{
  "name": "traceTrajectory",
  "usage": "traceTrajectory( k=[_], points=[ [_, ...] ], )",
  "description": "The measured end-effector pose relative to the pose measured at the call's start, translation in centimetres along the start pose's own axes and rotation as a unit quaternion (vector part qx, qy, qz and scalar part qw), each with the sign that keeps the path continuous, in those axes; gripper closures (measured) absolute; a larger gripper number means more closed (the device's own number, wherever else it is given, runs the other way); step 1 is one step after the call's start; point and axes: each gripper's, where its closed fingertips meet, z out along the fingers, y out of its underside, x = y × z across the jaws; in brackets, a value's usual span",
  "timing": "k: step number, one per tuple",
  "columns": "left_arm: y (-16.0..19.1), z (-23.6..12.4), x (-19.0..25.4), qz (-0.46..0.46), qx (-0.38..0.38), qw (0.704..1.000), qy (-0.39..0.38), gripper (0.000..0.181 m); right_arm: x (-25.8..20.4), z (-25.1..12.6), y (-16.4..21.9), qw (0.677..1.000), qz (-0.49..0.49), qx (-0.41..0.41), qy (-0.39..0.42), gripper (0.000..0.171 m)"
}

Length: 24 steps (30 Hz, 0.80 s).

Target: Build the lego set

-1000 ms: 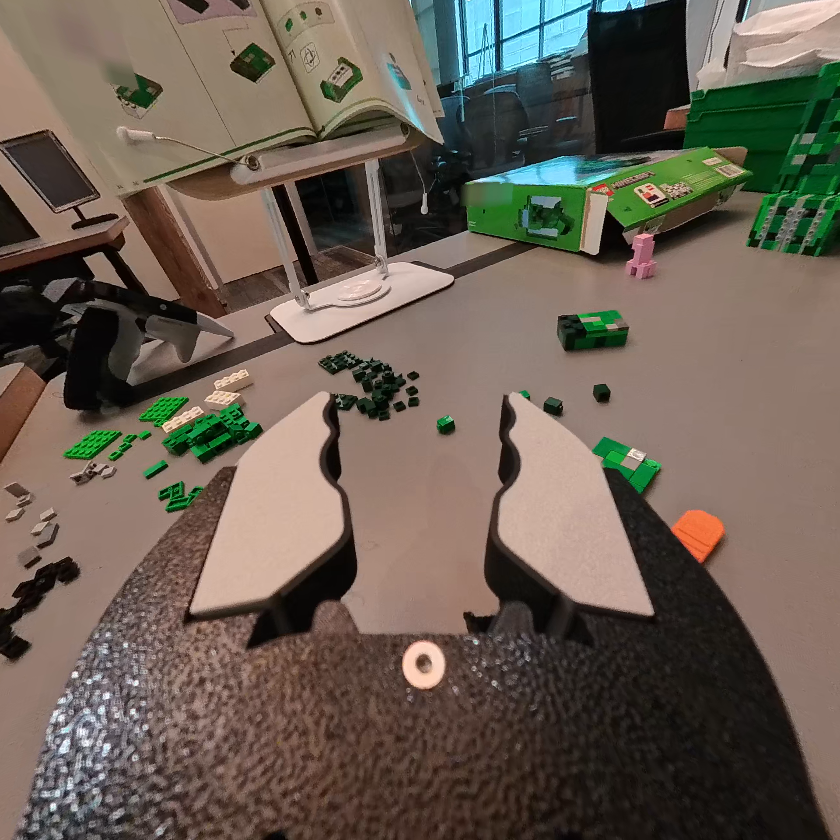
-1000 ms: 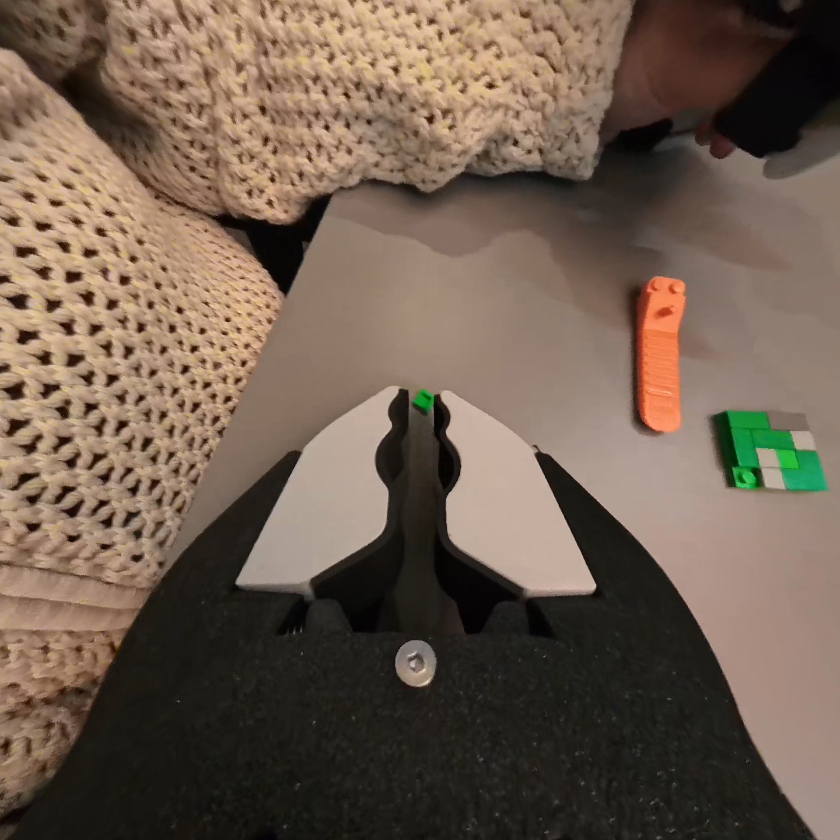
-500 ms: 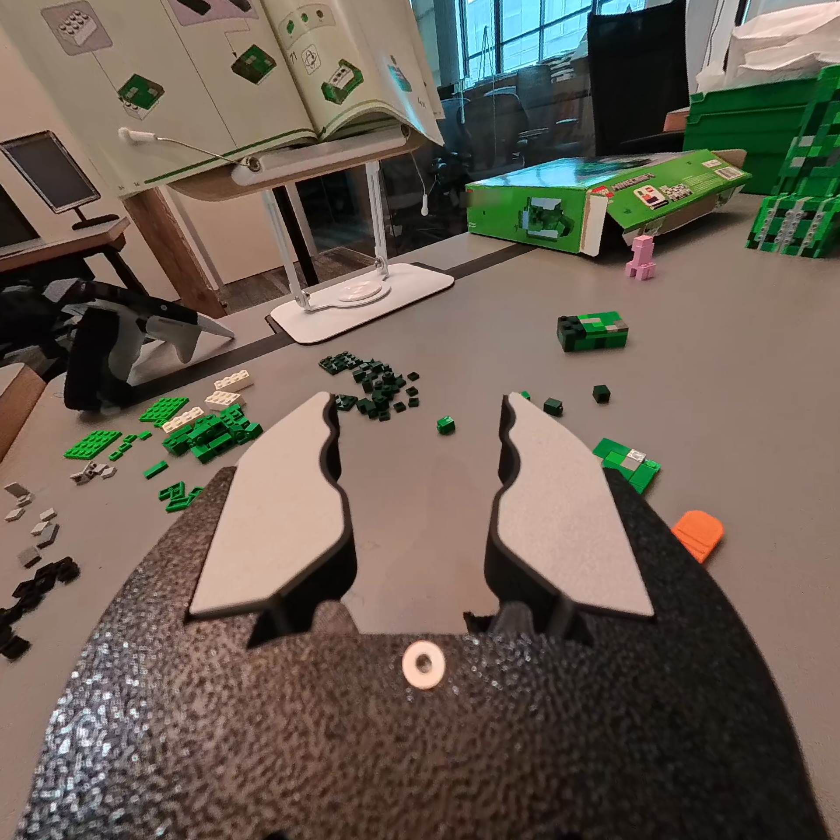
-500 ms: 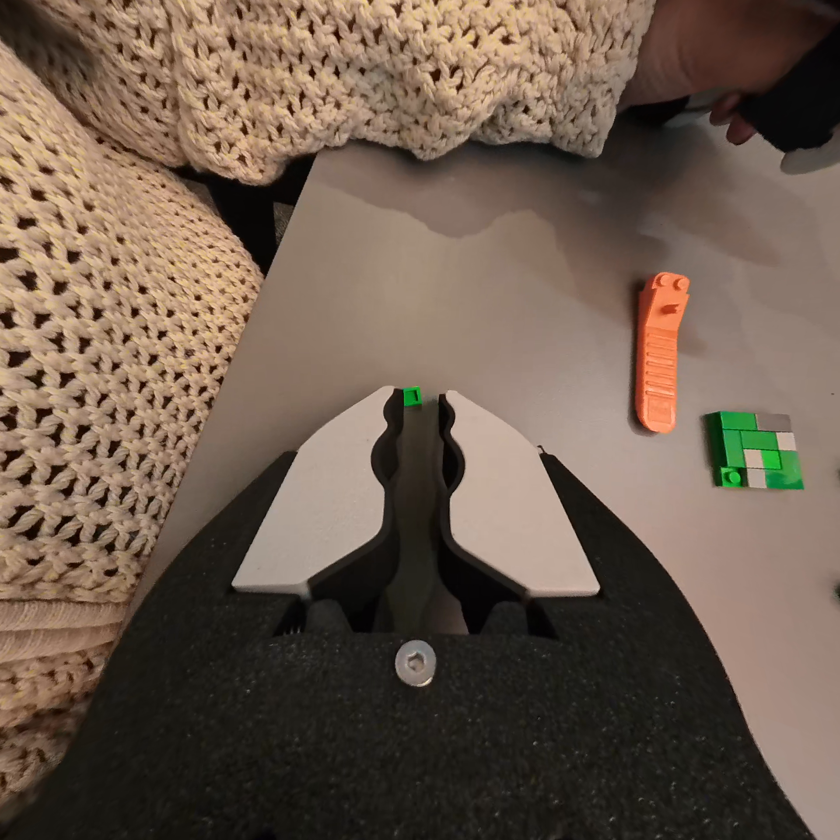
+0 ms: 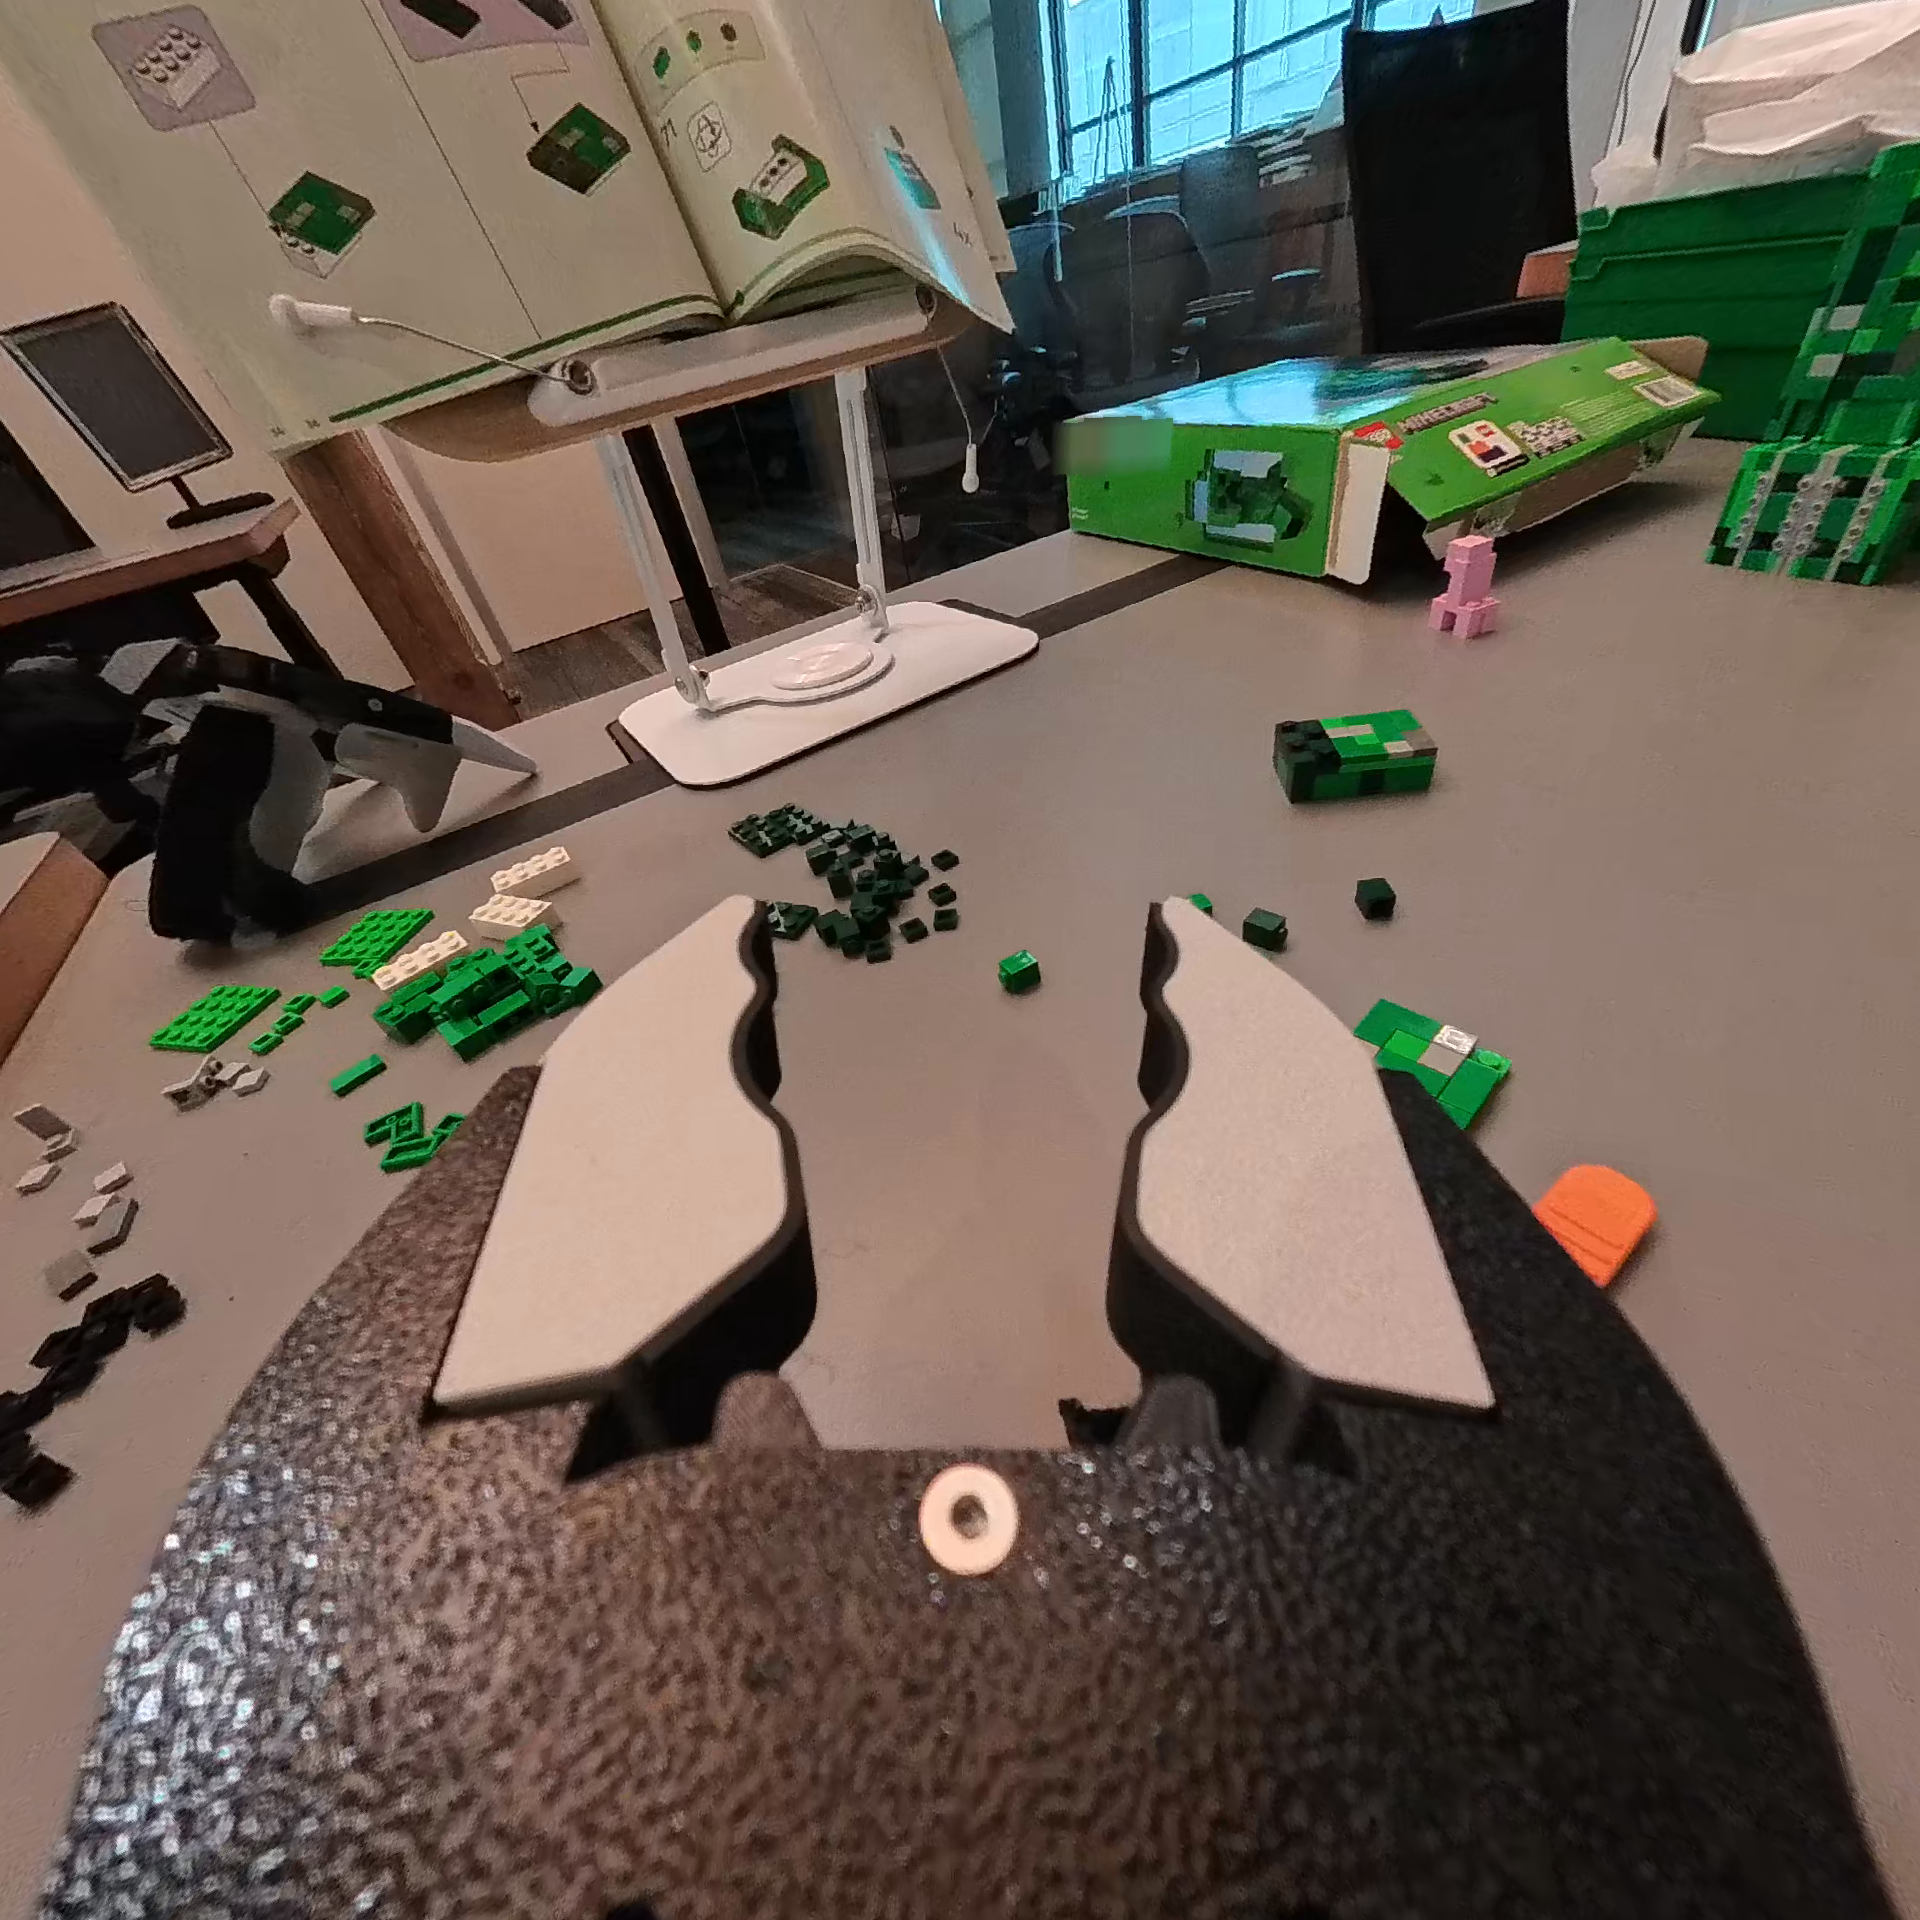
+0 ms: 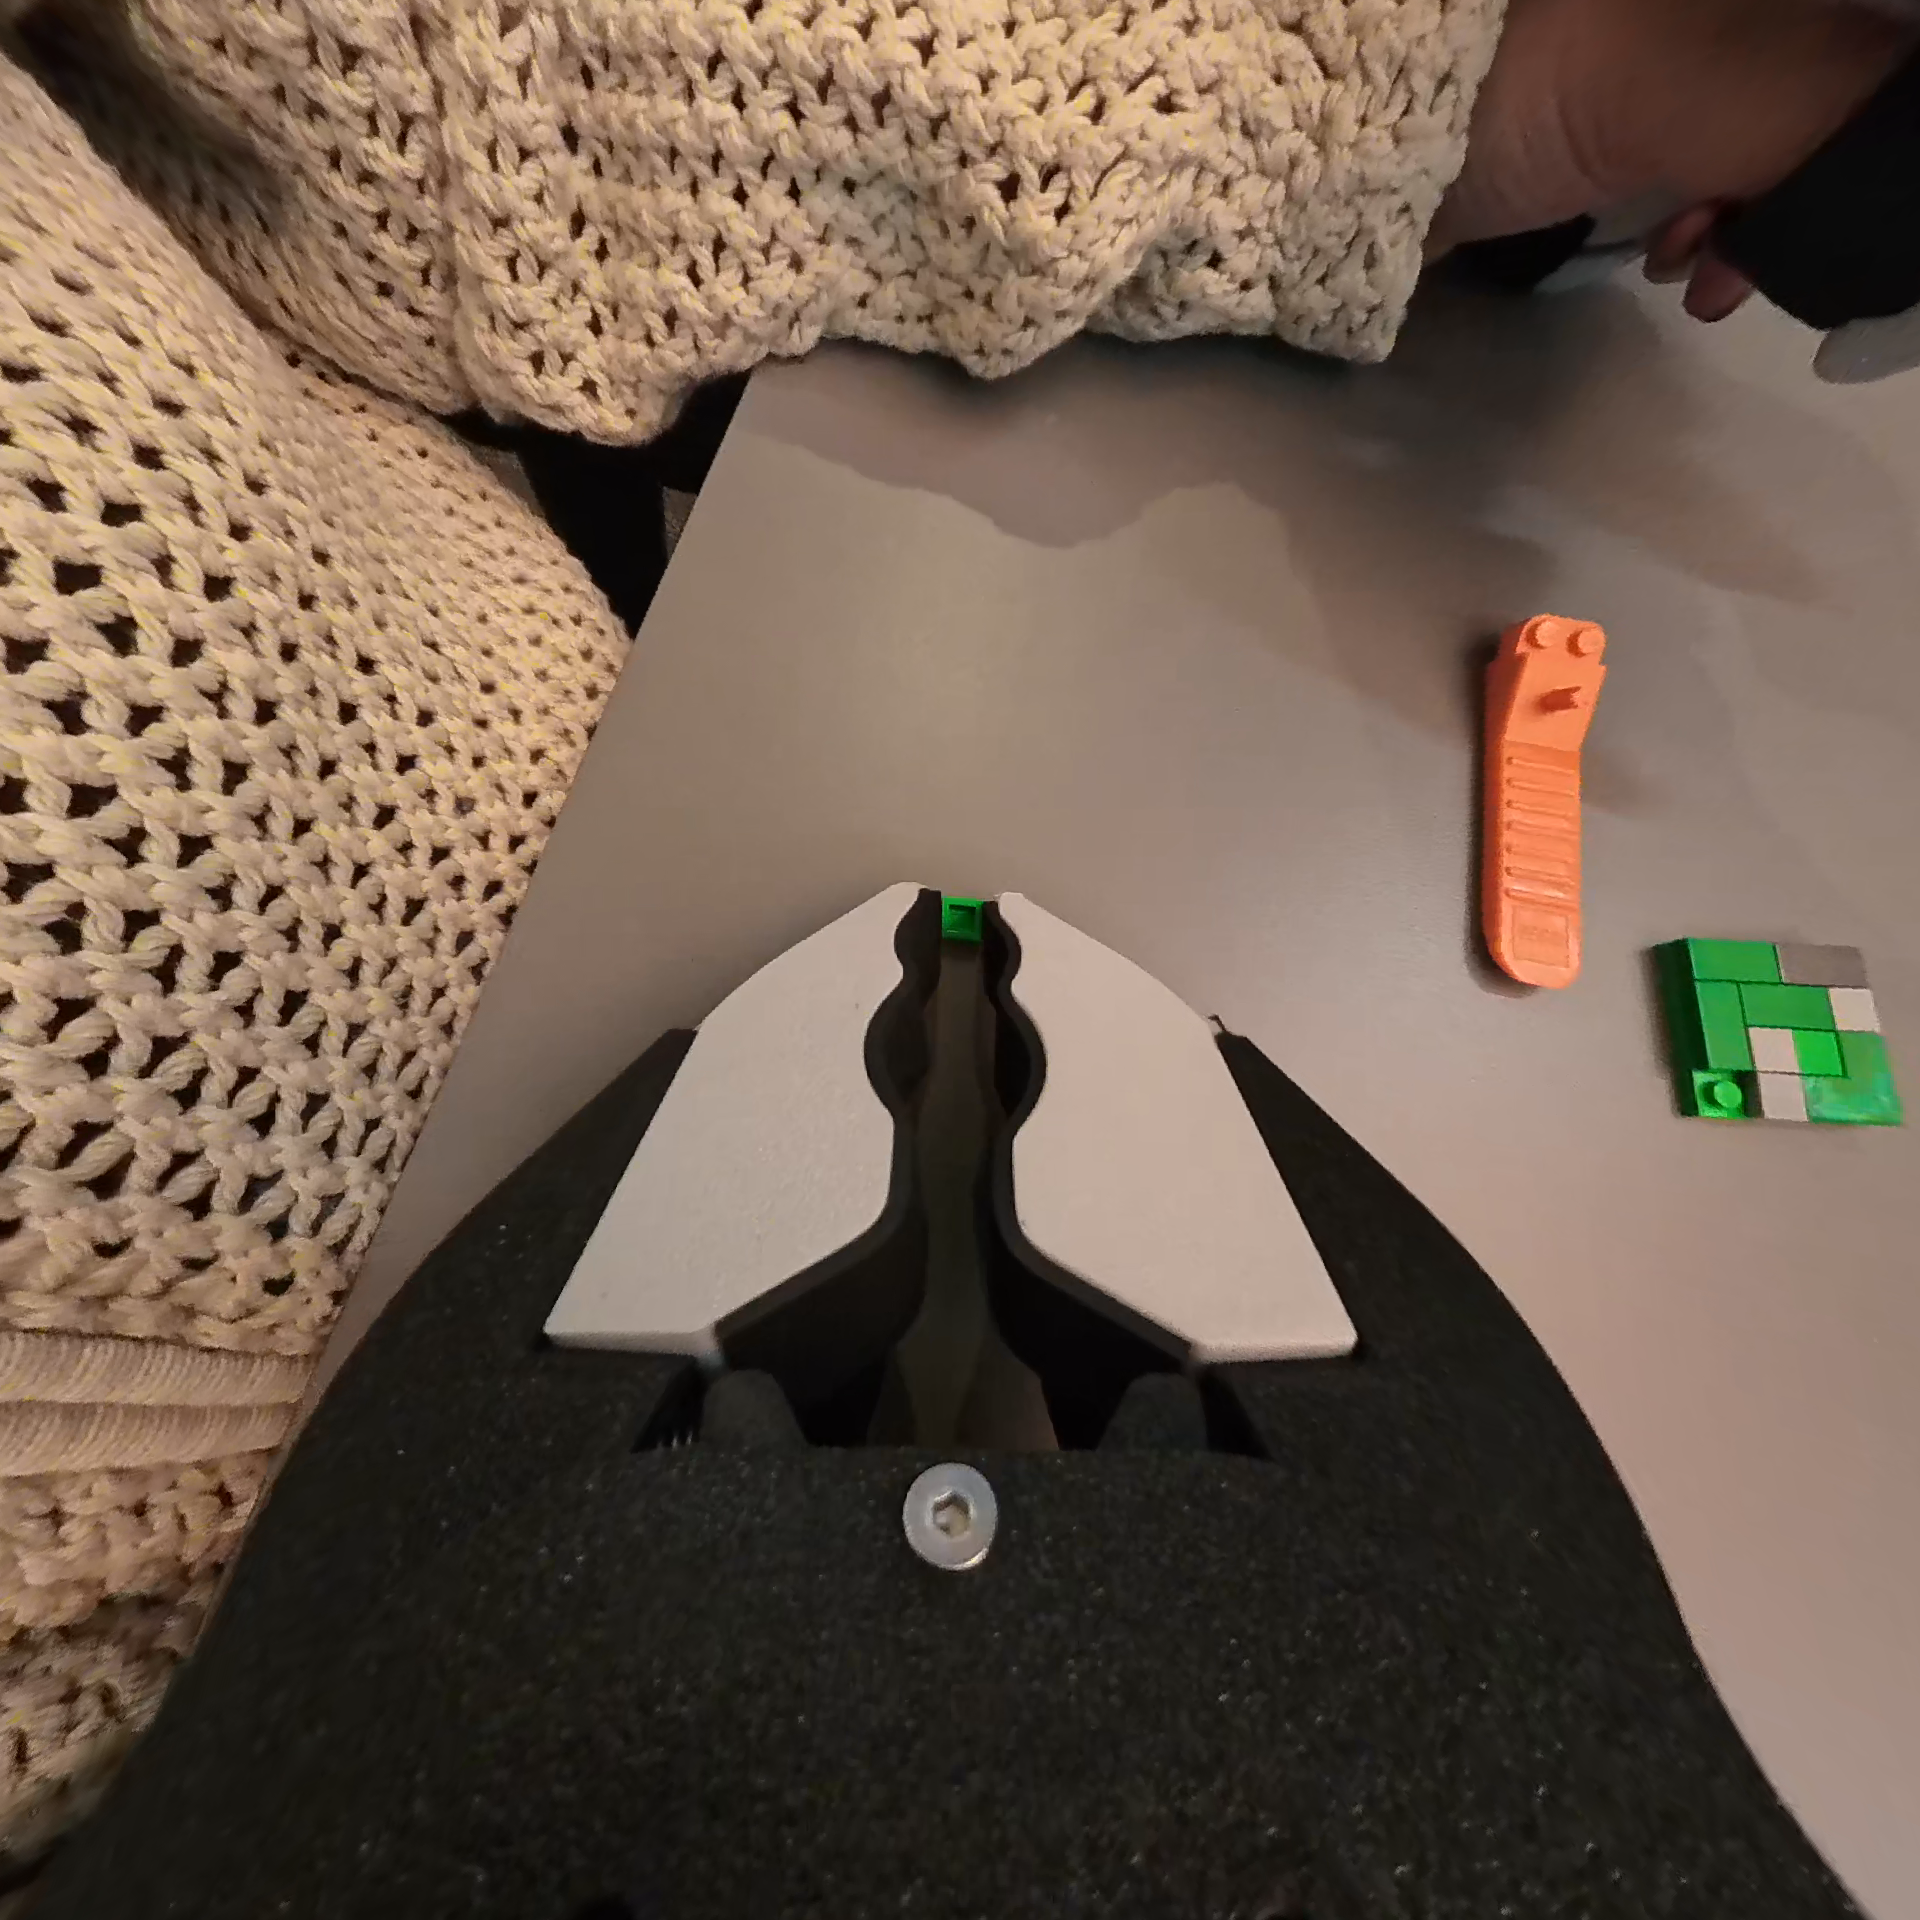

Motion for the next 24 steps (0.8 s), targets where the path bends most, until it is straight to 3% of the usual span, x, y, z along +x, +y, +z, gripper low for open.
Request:
traceTrajectory(
  k=[4,8,16,20,24],
  points=[
    [0.0,0.0,0.0,0.001,0.000,1.000,-0.001,0.114,1.2,-0.9,0.3,0.999,0.008,0.019,0.027,0.164],
    [-0.1,0.0,0.0,0.002,0.003,1.000,-0.003,0.113,4.5,-3.3,0.9,0.991,0.013,0.057,0.120,0.164],
    [0.1,0.1,0.4,0.030,-0.006,1.000,-0.007,0.113,11.4,-10.9,3.8,0.921,0.042,0.113,0.371,0.164],
    [-0.3,0.6,1.4,0.051,-0.021,0.998,-0.039,0.111,12.4,-12.2,3.5,0.892,0.027,0.128,0.432,0.164],
    [-3.3,1.8,5.6,-0.011,0.028,0.999,-0.017,0.121,12.8,-11.9,3.7,0.887,0.003,0.102,0.450,0.164]
  ],
)
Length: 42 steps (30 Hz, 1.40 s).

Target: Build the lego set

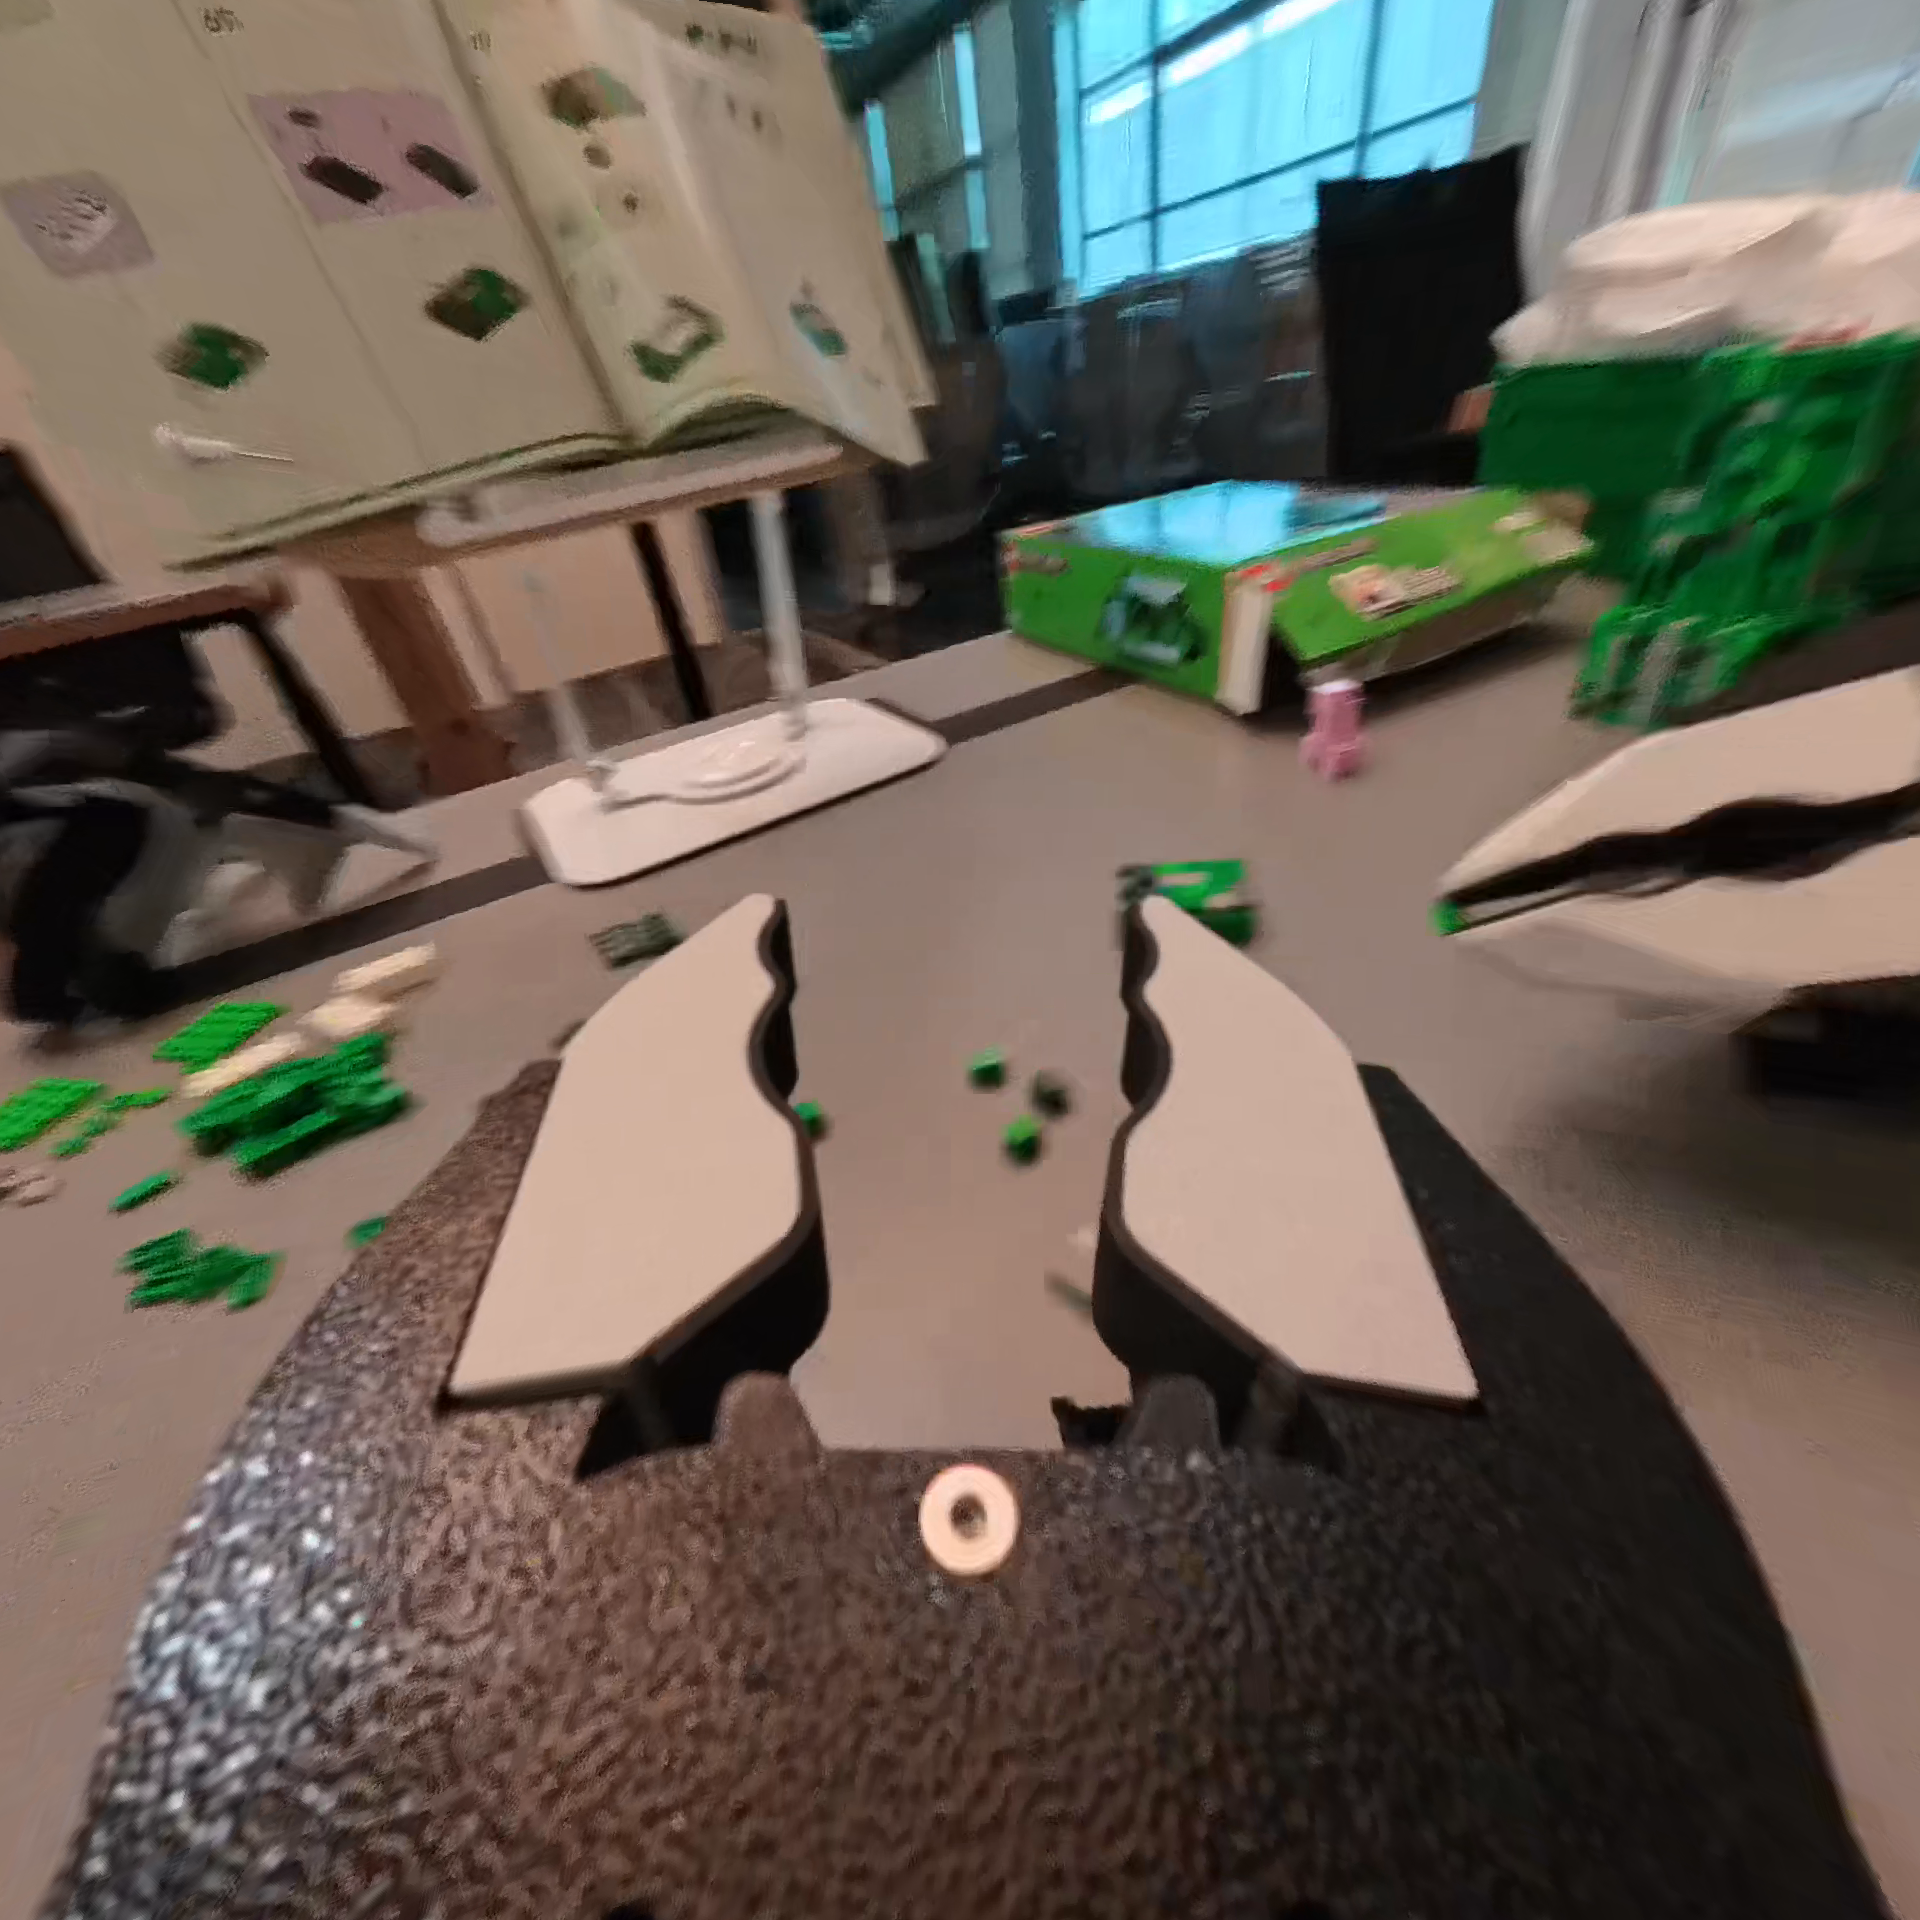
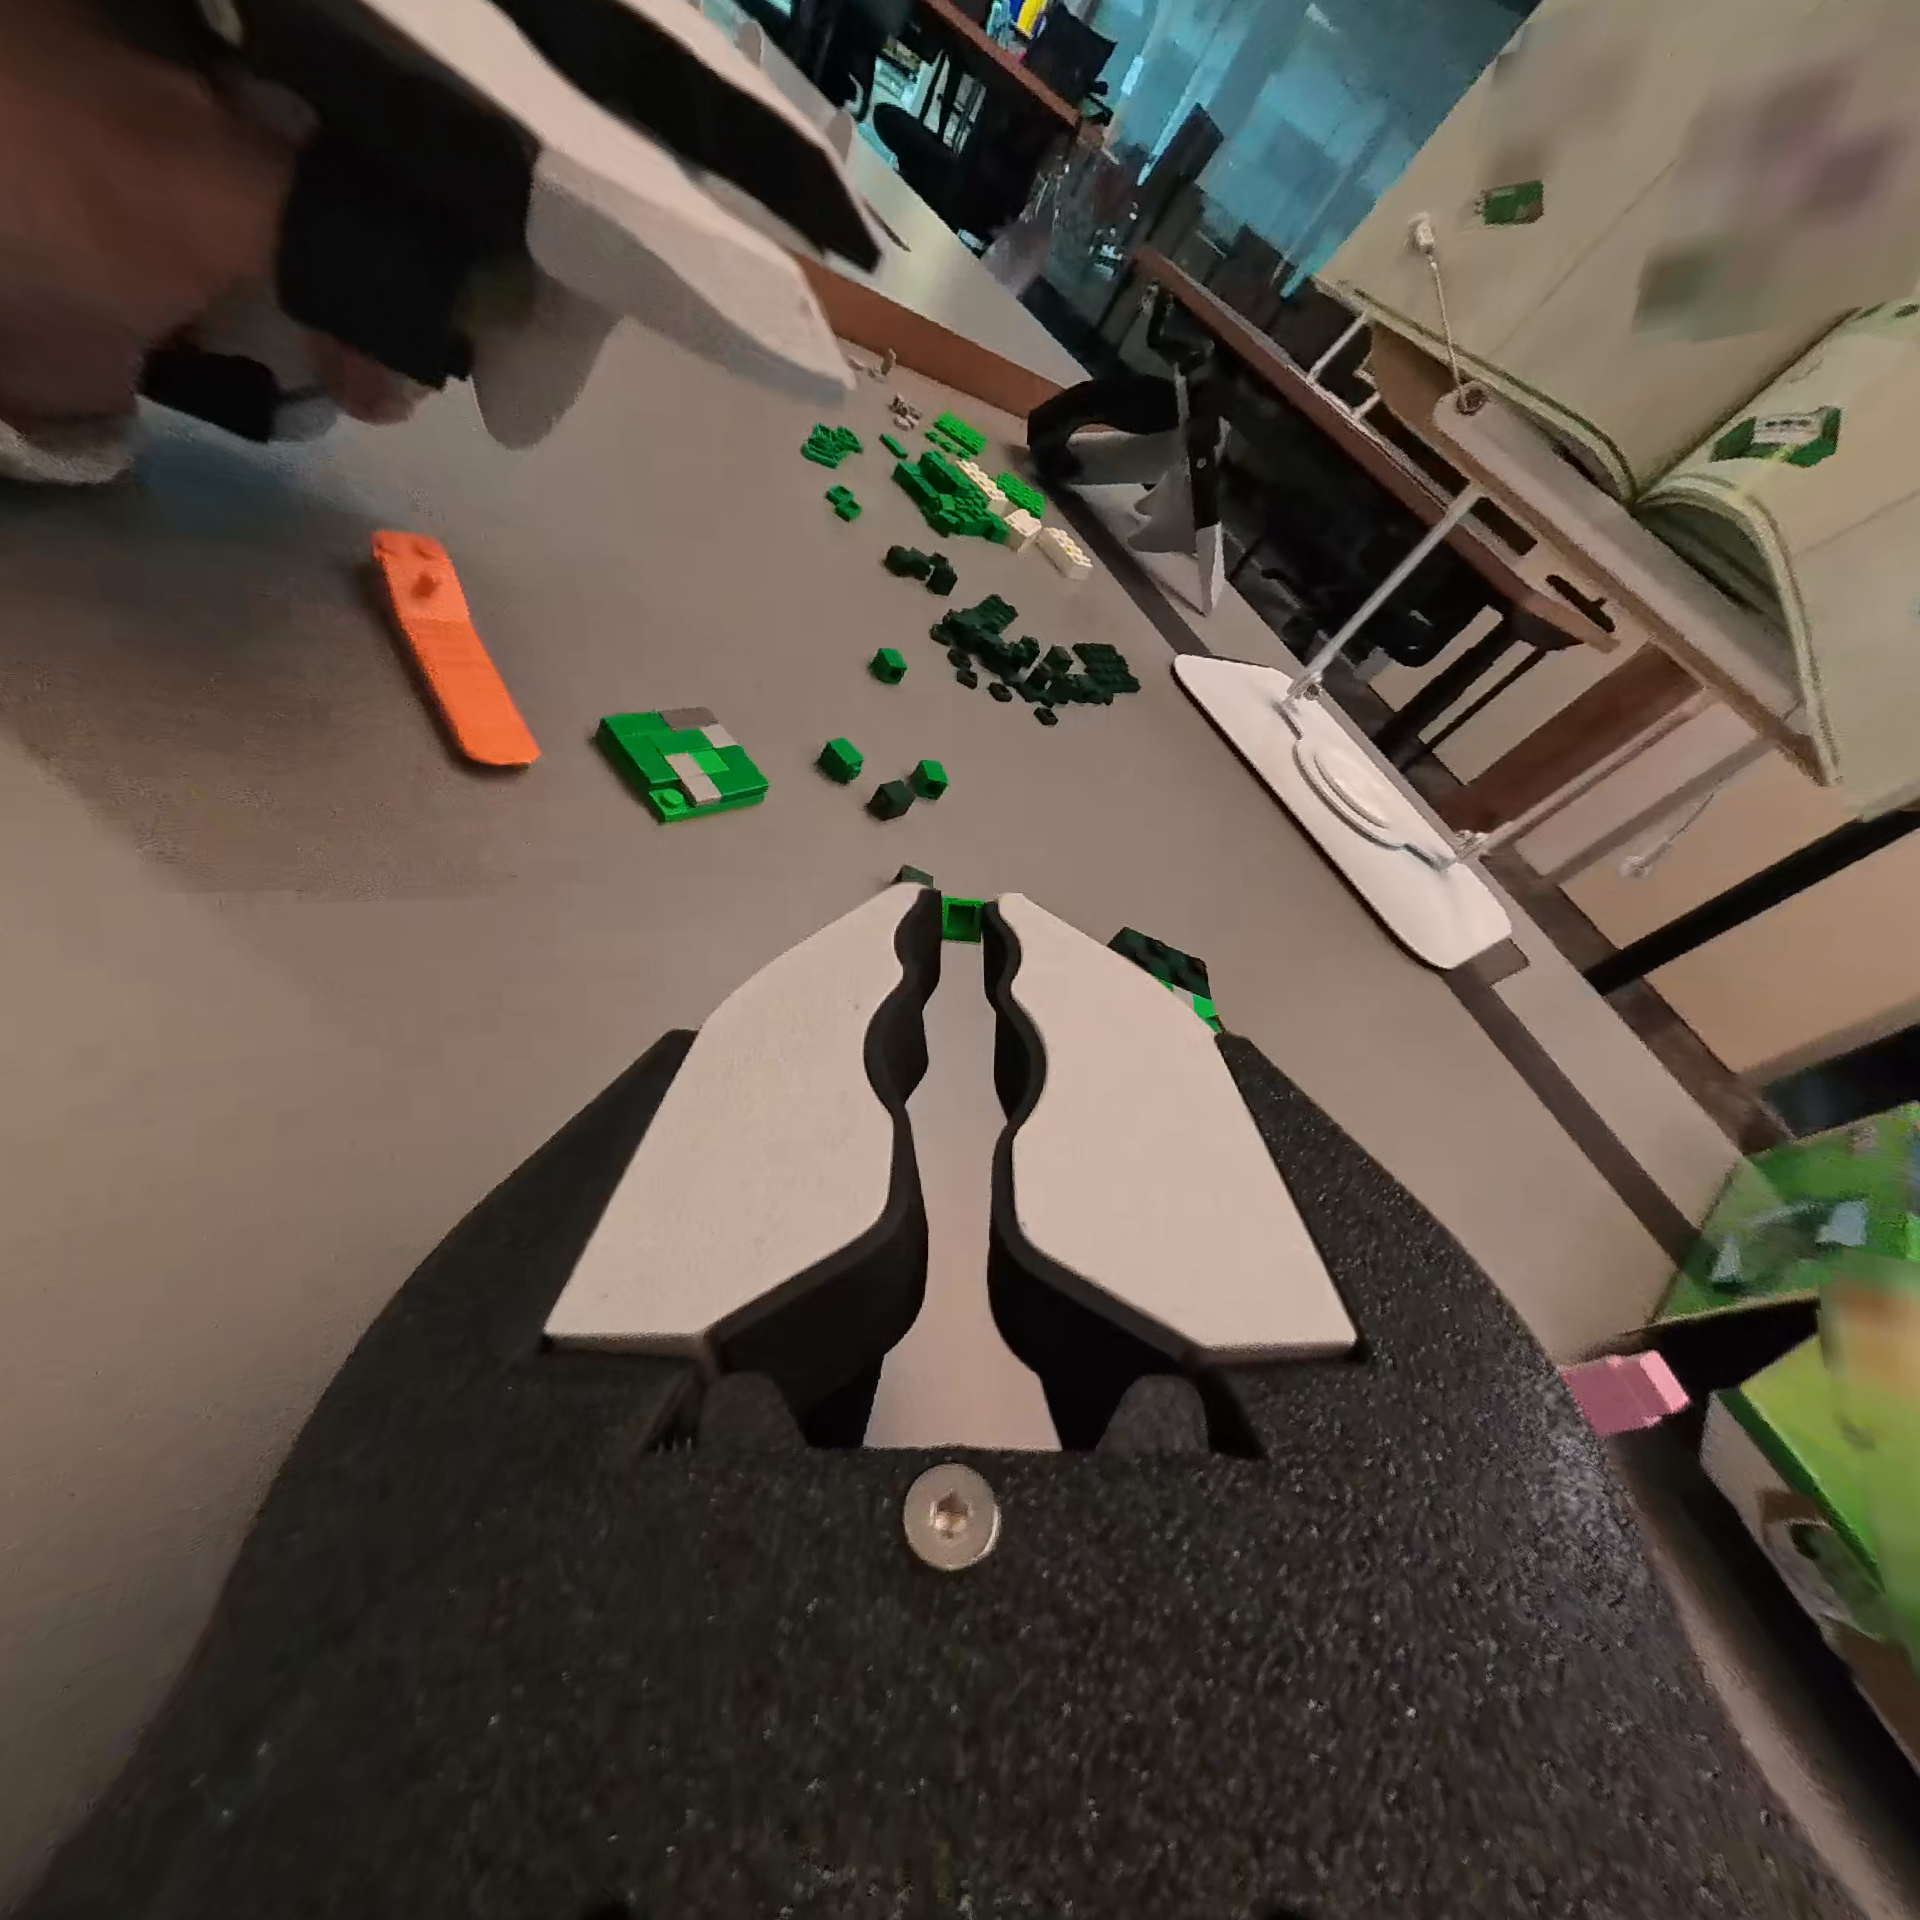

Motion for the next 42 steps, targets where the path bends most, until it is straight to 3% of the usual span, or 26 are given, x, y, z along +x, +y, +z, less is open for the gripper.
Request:
traceTrajectory(
  k=[7,12,18,24,42],
  points=[
    [-0.9,2.3,8.3,-0.033,-0.017,0.984,0.172,0.141,-0.2,-0.2,-0.7,0.999,-0.044,0.019,0.017,0.164],
    [-0.2,1.0,9.3,-0.135,-0.030,0.953,0.270,0.164,-0.7,-0.7,-1.8,0.995,-0.079,0.049,0.022,0.164],
    [0.5,-0.4,10.1,-0.203,-0.057,0.914,0.347,0.173,-1.5,-0.8,-2.5,0.989,-0.135,0.057,0.030,0.164],
    [0.9,-0.5,10.8,-0.232,-0.073,0.898,0.367,0.166,-2.7,-0.7,-2.9,0.981,-0.181,0.063,0.023,0.164],
    [1.8,-0.3,11.7,-0.209,-0.107,0.898,0.373,0.166,-3.5,-0.7,-3.1,0.975,-0.210,0.061,0.022,0.164]
  ],
)
